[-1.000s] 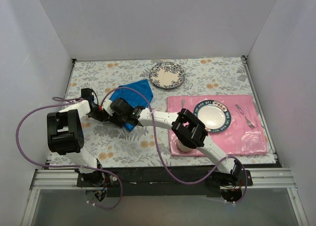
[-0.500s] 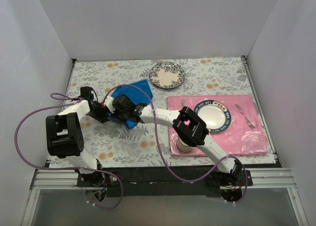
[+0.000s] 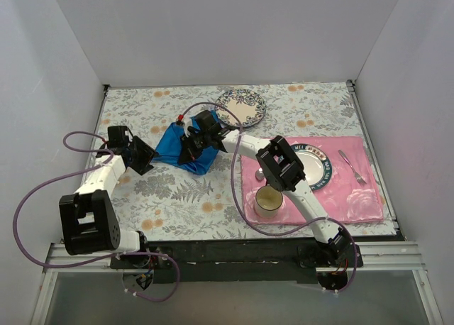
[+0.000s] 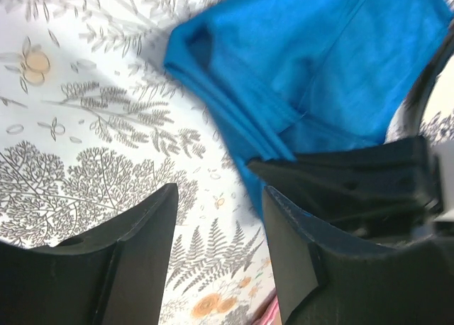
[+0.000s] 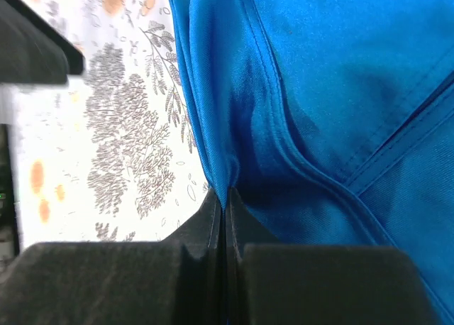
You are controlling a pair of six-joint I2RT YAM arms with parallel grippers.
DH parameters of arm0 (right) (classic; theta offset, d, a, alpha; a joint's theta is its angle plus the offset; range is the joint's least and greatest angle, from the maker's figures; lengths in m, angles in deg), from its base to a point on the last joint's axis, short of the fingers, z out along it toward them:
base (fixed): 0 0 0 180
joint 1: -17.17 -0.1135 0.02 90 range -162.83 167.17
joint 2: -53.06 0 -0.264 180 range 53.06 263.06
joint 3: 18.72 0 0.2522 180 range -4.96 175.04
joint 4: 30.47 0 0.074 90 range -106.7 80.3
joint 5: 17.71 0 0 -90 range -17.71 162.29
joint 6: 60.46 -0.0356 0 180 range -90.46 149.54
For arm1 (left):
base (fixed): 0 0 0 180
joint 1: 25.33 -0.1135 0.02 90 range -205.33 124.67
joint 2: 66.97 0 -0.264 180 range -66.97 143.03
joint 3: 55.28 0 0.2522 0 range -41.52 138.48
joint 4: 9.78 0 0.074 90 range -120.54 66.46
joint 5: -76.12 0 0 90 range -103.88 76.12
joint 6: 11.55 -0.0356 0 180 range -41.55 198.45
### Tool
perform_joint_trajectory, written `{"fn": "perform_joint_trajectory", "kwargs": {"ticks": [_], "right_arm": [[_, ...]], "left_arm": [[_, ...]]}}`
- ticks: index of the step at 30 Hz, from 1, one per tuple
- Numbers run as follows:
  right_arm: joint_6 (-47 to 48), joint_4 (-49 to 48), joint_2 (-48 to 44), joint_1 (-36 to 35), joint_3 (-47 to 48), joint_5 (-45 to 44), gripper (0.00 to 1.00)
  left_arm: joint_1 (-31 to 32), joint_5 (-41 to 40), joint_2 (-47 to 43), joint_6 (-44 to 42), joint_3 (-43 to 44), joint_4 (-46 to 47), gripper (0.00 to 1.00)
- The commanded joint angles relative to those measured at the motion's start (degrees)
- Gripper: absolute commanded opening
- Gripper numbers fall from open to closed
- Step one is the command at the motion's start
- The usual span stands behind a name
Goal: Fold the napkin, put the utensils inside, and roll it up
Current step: Roll the napkin with the utensil
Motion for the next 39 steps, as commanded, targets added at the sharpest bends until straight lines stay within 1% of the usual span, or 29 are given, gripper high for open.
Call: {"fn": "perform_joint_trajectory", "kwargs": {"ticks": [1, 2, 3, 4, 5, 6, 8, 9, 10, 12, 13, 17, 22, 26, 34, 39], "right_arm": [[-13.6, -9.1, 3.0, 2.6, -1.7, 13.1, 0.01], [-15.7, -10.8, 3.3, 3.4, -2.4, 14.7, 0.01], [-17.9, -15.1, 3.5, 3.8, -4.1, 15.4, 0.01], [-22.0, -17.4, 3.7, 4.1, -4.9, 16.7, 0.01], [-23.2, -19.4, 3.9, 4.6, -5.4, 17.7, 0.01], [-23.7, -19.7, 4.4, 4.6, -5.3, 17.8, 0.01], [-25.1, -19.9, 5.2, 4.8, -4.3, 18.3, 0.01], [-25.5, -20.2, 6.1, 4.7, -4.0, 18.6, 0.01], [-25.8, -20.7, 6.4, 4.8, -4.0, 18.6, 0.01], [-27.2, -21.9, 6.6, 4.9, -4.6, 18.7, 0.01], [-27.7, -23.1, 6.6, 5.0, -4.9, 18.6, 0.01], [-28.5, -23.5, 6.3, 5.3, -5.5, 18.4, 0.01], [-27.8, -22.7, 6.0, 5.3, -5.1, 18.3, 0.01], [-26.6, -21.3, 5.9, 5.3, -5.4, 17.6, 0.01], [-24.9, -19.1, 5.5, 5.3, -5.4, 17.3, 0.01], [-22.6, -16.3, 4.0, 5.2, -5.4, 16.5, 0.04]], "left_arm": [[0.0, 4.9, -0.7, -1.0, -3.3, 1.8, 0.49], [0.1, 5.6, -0.2, -0.8, -4.3, 2.8, 0.47], [0.1, 6.2, 0.1, 0.0, -4.7, 3.3, 0.45], [0.1, 7.0, 0.6, 0.2, -4.9, 3.9, 0.42], [0.1, 9.0, 1.5, 0.7, -5.3, 5.5, 0.41], [0.1, 10.1, 2.2, 1.2, -5.6, 6.6, 0.36], [0.1, 13.2, 3.3, 2.8, -6.5, 11.1, 0.33], [0.1, 15.1, 4.9, 3.3, -6.5, 12.3, 0.29], [0.0, 16.0, 5.9, 3.8, -6.3, 13.0, 0.23], [0.1, 17.6, 8.6, 4.8, -5.9, 15.3, 0.17], [0.1, 18.1, 9.4, 5.1, -5.7, 16.3, 0.11], [0.8, 19.6, 12.4, 7.2, -5.3, 19.1, 0.03], [1.5, 19.3, 15.4, 8.0, -4.1, 21.4, 0.01], [2.6, 18.7, 16.7, 8.7, -3.9, 22.6, 0.01], [3.0, 17.5, 18.4, 9.3, -2.9, 24.3, 0.0], [3.0, 17.2, 21.3, 9.2, -0.6, 24.1, 0.0]]}}
